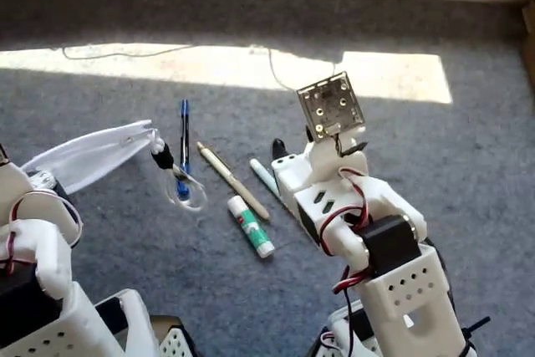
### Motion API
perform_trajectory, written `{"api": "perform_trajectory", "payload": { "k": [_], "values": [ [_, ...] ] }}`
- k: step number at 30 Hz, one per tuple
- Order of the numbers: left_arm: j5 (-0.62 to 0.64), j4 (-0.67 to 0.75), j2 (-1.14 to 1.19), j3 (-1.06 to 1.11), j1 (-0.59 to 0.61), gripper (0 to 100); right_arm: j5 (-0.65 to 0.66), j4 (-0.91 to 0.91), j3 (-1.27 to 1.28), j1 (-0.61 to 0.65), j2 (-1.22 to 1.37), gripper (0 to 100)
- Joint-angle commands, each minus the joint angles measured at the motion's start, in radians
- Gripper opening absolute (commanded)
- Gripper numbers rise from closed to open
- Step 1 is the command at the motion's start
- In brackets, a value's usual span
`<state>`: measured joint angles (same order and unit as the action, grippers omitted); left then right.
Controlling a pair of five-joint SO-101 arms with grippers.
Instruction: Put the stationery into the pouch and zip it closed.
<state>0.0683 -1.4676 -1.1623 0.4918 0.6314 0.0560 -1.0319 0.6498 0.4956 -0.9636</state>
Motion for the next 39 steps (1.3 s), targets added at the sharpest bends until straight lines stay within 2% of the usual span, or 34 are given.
{"api": "perform_trajectory", "payload": {
  "k": [1, 10, 15, 22, 25, 30, 39],
  "values": [
    [0.006, 0.003, 0.012, -0.056, 0.007, 1, -0.031, 0.031, -0.064, 0.028, 0.099, 17.0],
    [-0.023, 0.0, 0.012, -0.056, 0.01, 1, -0.141, 0.028, -0.308, 0.033, 0.43, 17.0],
    [-0.023, 0.006, 0.012, -0.058, 0.088, 1, -0.176, 0.03, -0.39, 0.033, 0.552, 17.0],
    [-0.023, -0.002, 0.01, -0.044, 0.105, 1, -0.221, 0.031, -0.524, 0.033, 0.714, 17.0],
    [-0.023, -0.003, 0.01, -0.038, 0.107, 1, -0.27, 0.031, -0.599, 0.035, 0.806, 17.0],
    [-0.023, -0.002, 0.005, -0.042, 0.174, 1, -0.362, 0.031, -0.754, 0.088, 0.989, 17.0],
    [-0.025, -0.003, 0.005, -0.038, 0.186, 1, -0.365, 0.031, -1.024, 0.119, 1.328, 17.0]
  ]
}}
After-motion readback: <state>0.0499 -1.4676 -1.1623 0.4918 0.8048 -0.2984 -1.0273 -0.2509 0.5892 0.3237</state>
